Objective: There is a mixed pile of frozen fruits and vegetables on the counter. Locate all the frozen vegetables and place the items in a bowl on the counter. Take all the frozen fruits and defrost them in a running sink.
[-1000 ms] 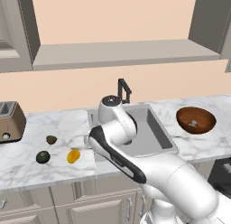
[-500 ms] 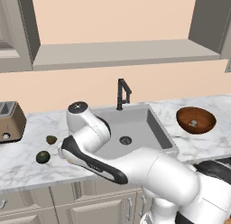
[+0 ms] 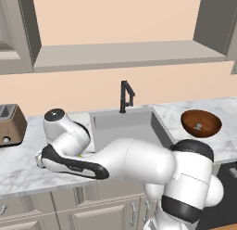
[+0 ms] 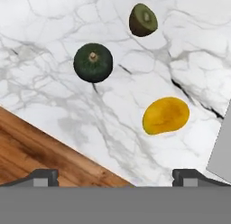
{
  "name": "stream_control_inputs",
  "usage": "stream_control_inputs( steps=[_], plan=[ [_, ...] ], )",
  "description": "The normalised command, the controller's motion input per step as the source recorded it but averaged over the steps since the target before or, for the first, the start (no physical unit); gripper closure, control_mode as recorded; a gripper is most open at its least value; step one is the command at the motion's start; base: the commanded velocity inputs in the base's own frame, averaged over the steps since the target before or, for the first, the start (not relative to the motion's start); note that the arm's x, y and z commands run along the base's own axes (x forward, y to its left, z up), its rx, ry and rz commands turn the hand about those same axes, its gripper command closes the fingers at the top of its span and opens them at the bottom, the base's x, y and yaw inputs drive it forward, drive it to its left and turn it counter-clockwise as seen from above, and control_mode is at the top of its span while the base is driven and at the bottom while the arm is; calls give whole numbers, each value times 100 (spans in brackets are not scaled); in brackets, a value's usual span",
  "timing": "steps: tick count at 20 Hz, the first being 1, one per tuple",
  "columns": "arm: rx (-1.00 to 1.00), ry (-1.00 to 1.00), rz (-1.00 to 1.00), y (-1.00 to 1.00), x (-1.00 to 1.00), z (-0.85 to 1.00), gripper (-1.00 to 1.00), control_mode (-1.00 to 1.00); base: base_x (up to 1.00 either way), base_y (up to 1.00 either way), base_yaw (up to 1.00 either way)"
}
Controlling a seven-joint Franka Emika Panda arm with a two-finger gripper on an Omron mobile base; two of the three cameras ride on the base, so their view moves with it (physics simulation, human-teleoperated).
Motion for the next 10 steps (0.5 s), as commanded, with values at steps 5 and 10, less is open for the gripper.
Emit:
stream_control_inputs(
  steps=[5, 10],
  plan=[
    [4, 2, -1, 52, 47, -31, -100, -100, 0, 0, 0],
    [3, 5, 0, 49, 42, -40, -100, -100, 0, 0, 0]
  ],
)
